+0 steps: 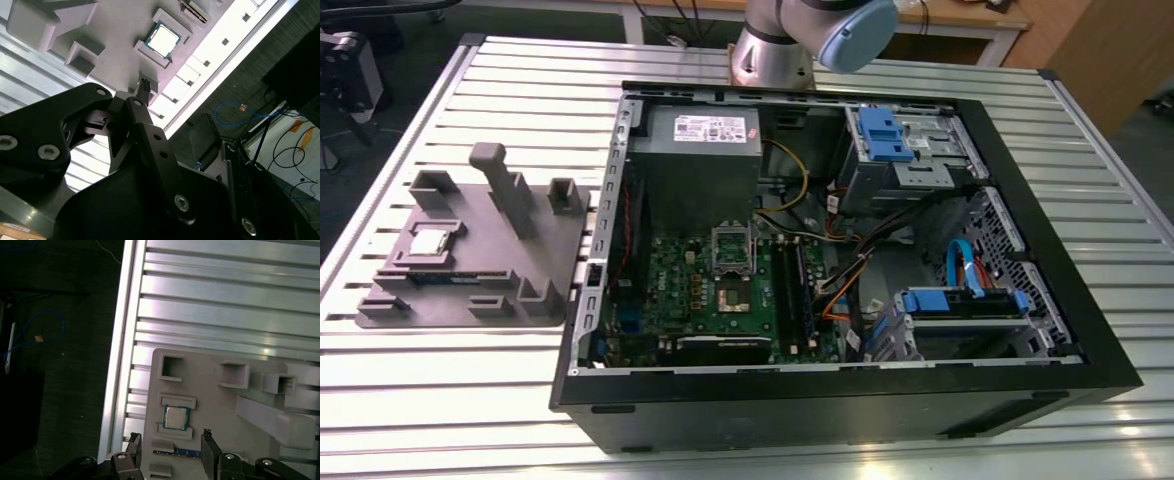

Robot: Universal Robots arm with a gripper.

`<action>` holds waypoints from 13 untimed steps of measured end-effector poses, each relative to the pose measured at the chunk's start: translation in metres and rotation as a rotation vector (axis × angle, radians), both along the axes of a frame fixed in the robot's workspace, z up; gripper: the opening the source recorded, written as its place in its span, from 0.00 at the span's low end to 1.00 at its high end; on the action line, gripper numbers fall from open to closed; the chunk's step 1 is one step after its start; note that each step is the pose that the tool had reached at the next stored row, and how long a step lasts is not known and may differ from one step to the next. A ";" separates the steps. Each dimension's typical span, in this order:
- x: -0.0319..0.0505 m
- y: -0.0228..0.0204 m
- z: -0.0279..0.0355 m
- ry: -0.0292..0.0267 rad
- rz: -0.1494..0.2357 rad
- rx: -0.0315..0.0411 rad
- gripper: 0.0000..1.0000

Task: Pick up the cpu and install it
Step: 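Pick up the cpu and move it towards the insertion slot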

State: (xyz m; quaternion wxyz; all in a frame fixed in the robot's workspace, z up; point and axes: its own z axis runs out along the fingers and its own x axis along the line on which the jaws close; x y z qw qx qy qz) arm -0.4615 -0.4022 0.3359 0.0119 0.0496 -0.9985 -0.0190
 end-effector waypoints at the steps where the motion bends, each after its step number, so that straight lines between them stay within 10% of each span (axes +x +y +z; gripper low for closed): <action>1: 0.0000 0.0000 -0.0009 -0.0004 0.000 0.0003 0.59; 13: 0.0001 -0.0013 -0.0187 -0.0049 0.000 0.0000 0.59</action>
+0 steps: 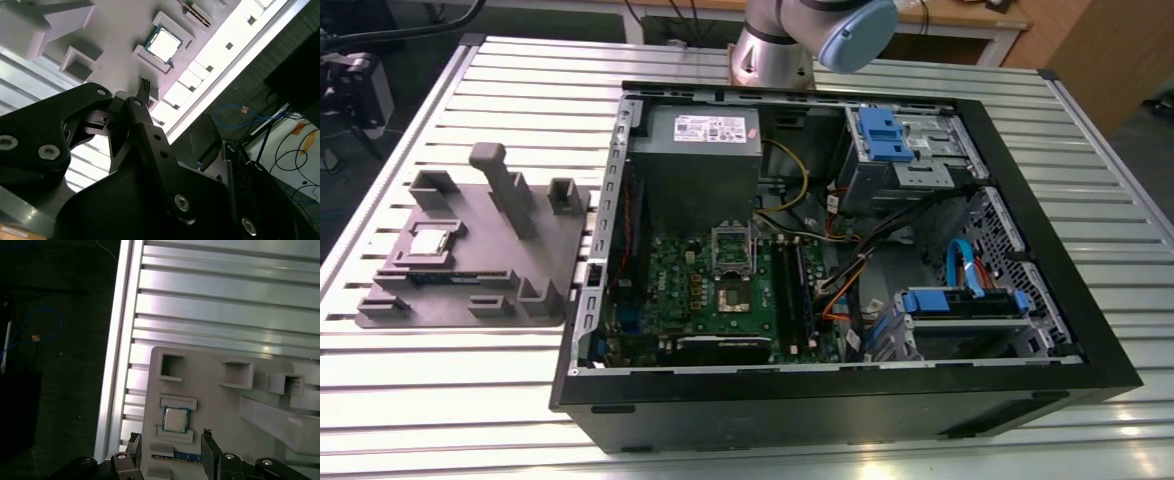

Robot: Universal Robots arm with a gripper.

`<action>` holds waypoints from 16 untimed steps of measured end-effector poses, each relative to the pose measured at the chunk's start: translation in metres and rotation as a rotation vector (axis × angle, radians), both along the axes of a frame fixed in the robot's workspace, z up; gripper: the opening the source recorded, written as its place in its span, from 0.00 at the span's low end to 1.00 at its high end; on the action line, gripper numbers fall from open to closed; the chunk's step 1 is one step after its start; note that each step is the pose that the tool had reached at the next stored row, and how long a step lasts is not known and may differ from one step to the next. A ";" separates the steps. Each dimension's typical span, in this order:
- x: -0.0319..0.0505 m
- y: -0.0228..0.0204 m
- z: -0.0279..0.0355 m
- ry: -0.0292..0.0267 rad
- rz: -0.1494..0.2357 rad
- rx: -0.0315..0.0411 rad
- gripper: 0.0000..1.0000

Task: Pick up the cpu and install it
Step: 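Pick up the cpu and move it towards the insertion slot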

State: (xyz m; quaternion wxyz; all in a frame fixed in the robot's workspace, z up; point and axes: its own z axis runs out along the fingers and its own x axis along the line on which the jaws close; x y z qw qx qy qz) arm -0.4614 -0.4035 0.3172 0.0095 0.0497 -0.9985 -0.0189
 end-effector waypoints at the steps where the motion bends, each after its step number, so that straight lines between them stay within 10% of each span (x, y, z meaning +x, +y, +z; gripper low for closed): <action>1: 0.0000 0.0000 -0.0015 -0.0006 0.000 0.0000 0.59; 12: 0.0000 -0.0017 -0.0157 -0.0068 0.000 -0.0003 0.59; 16: -0.0001 -0.0017 -0.0200 -0.0174 0.000 -0.0004 0.59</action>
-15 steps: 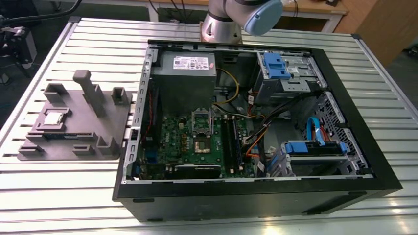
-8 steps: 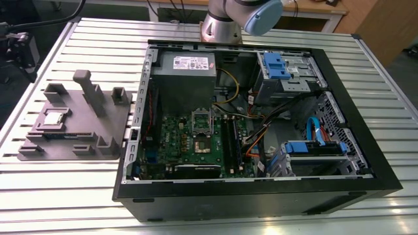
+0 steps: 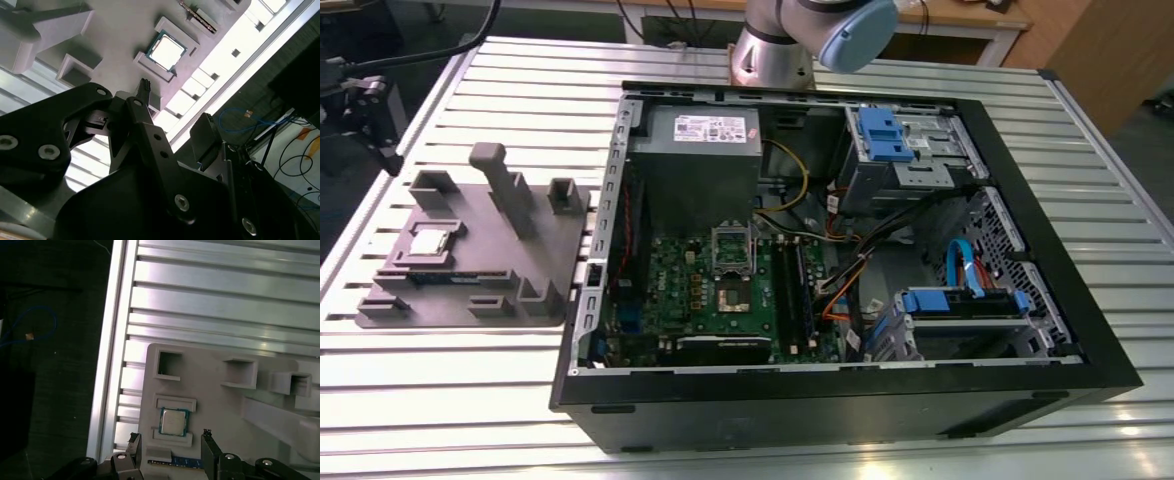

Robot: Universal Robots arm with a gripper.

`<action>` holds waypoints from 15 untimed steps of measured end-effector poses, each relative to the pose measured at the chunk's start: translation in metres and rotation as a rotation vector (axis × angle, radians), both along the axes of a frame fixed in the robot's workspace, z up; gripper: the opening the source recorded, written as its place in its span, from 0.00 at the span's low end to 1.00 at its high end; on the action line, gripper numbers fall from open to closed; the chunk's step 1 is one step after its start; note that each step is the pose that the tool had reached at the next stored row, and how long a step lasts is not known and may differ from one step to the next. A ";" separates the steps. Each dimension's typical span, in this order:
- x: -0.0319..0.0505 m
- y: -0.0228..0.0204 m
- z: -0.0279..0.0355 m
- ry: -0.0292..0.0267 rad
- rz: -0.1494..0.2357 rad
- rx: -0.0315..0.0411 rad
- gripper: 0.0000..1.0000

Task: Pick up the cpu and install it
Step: 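Pick up the cpu and move it towards the insertion slot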

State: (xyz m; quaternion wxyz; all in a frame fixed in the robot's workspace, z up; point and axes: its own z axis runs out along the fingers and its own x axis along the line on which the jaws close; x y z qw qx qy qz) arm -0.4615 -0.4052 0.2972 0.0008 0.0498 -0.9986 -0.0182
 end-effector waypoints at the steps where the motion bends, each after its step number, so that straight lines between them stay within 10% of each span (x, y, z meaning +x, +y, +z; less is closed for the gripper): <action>1: 0.0000 0.0000 -0.0011 -0.0023 0.000 0.0001 0.59; 6: 0.0000 0.0000 -0.0068 -0.0141 0.000 0.0000 0.59; 15: 0.0000 0.0000 -0.0079 -0.0152 0.000 0.0000 0.59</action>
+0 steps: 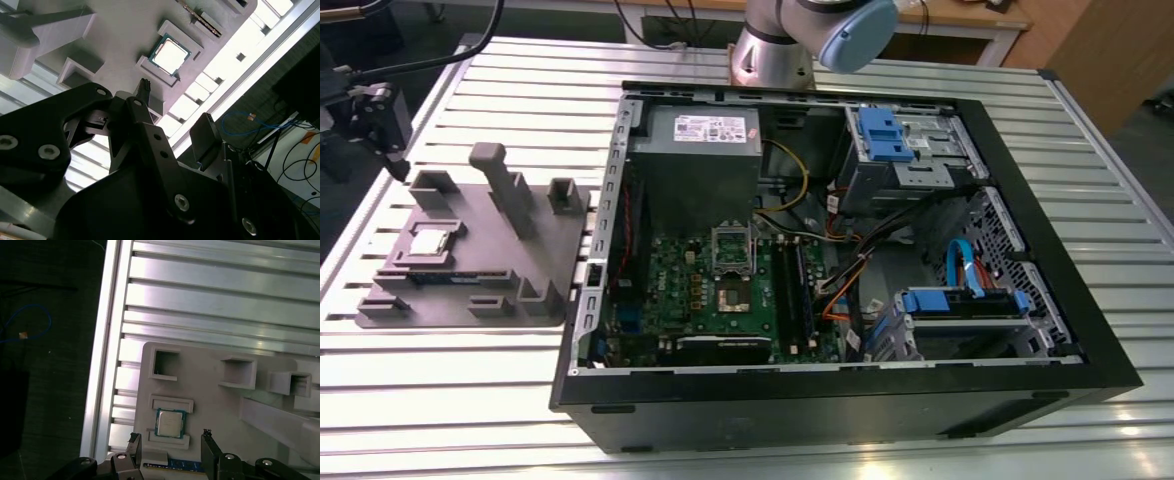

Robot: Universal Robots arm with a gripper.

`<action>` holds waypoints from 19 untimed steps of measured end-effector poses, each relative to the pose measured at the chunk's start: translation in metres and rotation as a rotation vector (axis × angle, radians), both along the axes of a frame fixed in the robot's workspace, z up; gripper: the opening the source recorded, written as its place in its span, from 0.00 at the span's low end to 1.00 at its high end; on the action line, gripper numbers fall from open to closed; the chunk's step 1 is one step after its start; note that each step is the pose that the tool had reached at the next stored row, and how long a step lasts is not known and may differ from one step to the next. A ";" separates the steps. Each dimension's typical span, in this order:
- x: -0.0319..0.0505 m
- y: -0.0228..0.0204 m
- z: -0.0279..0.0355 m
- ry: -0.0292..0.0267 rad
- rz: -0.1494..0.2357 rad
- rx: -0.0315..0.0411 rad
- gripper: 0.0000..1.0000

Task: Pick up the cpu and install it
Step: 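Pick up the cpu and move it towards the insertion slot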

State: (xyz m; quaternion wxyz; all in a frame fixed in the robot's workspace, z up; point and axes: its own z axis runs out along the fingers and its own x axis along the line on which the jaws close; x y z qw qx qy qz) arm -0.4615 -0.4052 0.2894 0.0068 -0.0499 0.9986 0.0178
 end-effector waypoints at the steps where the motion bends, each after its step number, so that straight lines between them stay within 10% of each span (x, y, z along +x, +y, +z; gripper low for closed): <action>1: 0.0000 0.0000 -0.0001 0.0000 0.000 0.0001 0.59; 19: 0.0051 -0.0009 -0.0153 -0.0028 0.000 0.0002 0.59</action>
